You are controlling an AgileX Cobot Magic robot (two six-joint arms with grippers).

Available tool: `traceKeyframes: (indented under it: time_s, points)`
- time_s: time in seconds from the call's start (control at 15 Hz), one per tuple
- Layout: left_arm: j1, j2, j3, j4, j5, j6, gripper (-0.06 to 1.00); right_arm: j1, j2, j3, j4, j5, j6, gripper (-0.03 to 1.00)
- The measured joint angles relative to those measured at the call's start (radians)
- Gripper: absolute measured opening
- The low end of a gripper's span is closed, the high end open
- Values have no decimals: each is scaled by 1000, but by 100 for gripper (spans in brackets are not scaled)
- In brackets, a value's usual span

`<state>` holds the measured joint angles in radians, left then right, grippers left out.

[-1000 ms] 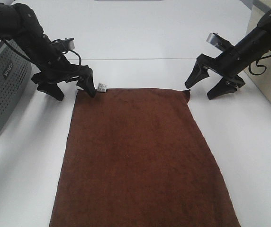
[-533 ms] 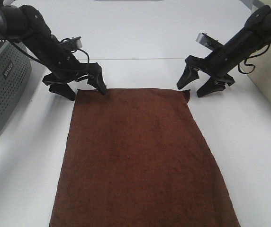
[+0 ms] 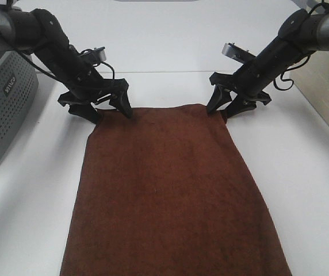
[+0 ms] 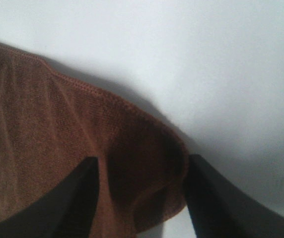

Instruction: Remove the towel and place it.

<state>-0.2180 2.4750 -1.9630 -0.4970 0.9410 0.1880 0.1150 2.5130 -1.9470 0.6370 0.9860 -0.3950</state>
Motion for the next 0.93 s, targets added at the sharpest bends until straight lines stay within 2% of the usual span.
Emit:
traceKeyframes:
  time_s: [0.13, 0.2, 0.4, 0.53, 0.67, 0.87, 0.93]
  points:
    - [0, 5, 1, 1, 0, -1, 56, 0, 1, 0, -13, -3, 5, 40]
    - [0, 5, 1, 1, 0, -1, 56, 0, 1, 0, -13, -3, 5, 40]
    - [0, 12, 3, 4, -2, -1, 26, 0, 6, 0, -22, -3, 6, 20]
    - [0, 12, 3, 15, -9, 0, 5, 0, 7, 0, -29, -6, 6, 11]
    - [-4, 13, 3, 31, -27, 0, 1, 0, 8, 0, -41, -11, 6, 1]
    - [-4, 13, 3, 32, -87, 46, 1, 0, 0, 3, -50, -36, 6, 1]
    - [-4, 13, 3, 25, -108, 62, 1, 1, -8, 5, -62, -82, 6, 1]
